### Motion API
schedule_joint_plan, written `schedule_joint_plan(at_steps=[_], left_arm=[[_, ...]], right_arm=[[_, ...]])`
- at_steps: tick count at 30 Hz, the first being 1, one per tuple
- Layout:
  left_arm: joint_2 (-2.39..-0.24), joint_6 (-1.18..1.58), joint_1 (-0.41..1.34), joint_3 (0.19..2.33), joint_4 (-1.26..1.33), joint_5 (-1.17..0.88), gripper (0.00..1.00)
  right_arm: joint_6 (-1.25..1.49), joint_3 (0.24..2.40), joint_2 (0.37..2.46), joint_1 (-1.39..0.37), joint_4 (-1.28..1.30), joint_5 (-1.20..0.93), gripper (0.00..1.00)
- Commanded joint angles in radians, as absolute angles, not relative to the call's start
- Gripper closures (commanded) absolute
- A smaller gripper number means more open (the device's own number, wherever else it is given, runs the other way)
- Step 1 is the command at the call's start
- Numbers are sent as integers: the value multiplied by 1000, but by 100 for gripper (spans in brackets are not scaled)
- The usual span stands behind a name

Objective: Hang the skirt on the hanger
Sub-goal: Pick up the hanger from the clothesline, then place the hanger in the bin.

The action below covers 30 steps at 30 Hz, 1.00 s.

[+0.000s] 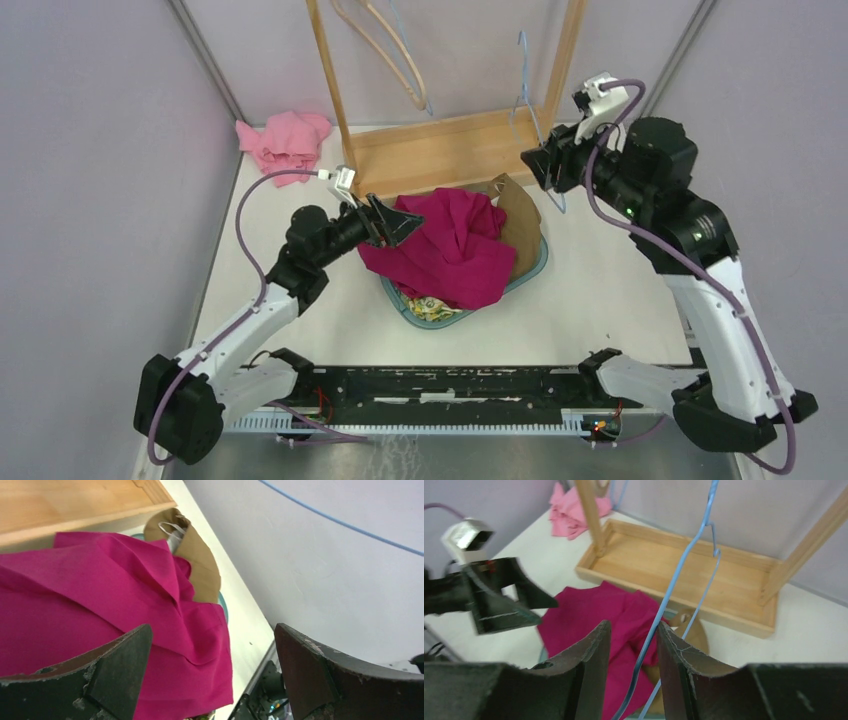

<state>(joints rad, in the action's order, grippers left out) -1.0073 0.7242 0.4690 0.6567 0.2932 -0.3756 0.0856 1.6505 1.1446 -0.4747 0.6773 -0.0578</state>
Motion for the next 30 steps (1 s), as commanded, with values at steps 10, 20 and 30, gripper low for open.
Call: schedule_joint_plan(at_steps=[10, 20, 30], left_arm=[[-1051, 1149, 473, 318, 1175, -537, 1], [-1119, 1303, 474, 211, 1475, -469, 1], [-1039, 1219, 483, 219, 1322, -327, 1]], right_arm=[[496, 1492, 936, -471, 613, -655, 99], [800, 1355, 926, -471, 237, -764, 99], [985, 1243, 948, -471, -1, -799, 99]])
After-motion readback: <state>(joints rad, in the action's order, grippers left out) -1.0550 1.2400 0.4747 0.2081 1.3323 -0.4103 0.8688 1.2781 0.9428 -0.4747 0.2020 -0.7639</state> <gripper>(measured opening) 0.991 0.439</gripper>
